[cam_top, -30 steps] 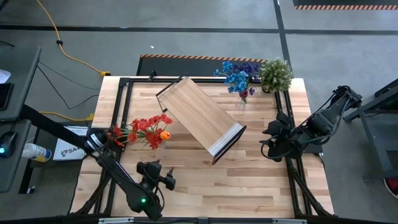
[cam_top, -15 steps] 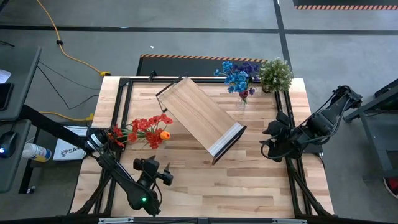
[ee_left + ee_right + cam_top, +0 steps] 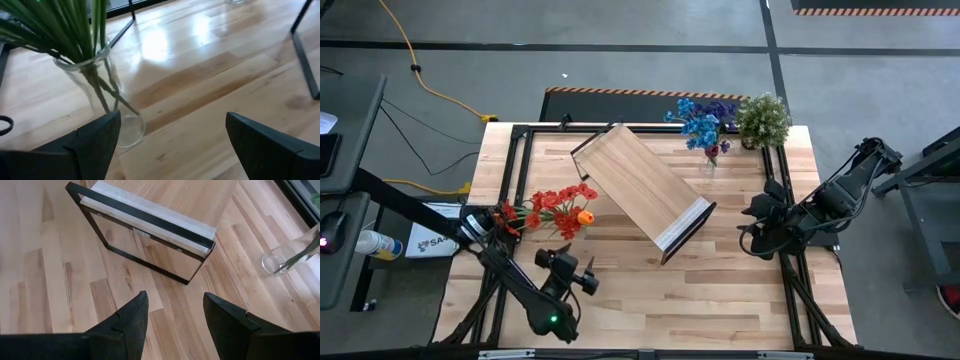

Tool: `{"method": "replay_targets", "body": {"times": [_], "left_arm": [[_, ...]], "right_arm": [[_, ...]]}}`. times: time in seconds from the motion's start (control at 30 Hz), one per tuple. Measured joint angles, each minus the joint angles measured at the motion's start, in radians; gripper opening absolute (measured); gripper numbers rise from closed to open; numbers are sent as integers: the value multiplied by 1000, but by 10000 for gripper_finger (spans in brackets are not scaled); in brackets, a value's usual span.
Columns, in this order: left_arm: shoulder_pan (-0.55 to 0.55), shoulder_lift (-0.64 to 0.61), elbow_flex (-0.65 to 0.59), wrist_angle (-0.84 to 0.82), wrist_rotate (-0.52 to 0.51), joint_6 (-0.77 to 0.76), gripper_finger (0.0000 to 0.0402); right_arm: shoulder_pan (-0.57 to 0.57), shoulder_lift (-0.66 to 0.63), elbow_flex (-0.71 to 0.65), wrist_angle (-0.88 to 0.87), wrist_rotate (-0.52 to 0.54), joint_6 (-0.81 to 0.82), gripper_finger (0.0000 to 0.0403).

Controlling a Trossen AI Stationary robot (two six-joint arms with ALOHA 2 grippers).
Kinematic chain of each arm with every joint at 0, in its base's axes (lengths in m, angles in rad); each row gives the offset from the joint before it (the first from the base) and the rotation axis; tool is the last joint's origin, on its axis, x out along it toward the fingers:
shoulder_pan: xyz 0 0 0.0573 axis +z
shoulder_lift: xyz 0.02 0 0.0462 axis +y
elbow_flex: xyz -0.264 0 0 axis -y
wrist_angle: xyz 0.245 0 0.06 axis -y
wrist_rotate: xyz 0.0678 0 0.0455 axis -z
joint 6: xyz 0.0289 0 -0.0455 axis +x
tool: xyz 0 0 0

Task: Pick and place flowers into a vace then onto a shelf
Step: Put the bottom transparent vase on the shelf

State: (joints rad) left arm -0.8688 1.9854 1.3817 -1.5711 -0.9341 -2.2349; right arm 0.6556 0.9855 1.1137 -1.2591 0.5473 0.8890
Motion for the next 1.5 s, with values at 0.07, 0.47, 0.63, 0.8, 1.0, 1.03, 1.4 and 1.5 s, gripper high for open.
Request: {"method": "replay_targets", "body": {"times": [0.07,0.47,0.63,0.8,1.0,1.03,1.4,1.5], "left_arm": [[1,0,-6,0,10,-17,394],[5,0,-78,0,82,-109,392],[13,0,-120,0,81,-155,390],[54,0,-137,0,60,-160,392],[108,0,-144,0,32,-152,391],[114,0,-149,0,37,-153,392],[123,0,-166,0,60,-155,392],[132,0,-166,0,57,-155,392]], "right_arm": [[0,0,0,0,0,0,181],[0,0,0,0,-5,0,181],[0,0,0,0,-3,0,181],[0,0,0,0,-3,0,181],[0,0,0,0,-5,0,181],[0,0,0,0,-6,0,181],[0,0,0,0,-25,0,181],[0,0,0,0,-21,0,181]]}}
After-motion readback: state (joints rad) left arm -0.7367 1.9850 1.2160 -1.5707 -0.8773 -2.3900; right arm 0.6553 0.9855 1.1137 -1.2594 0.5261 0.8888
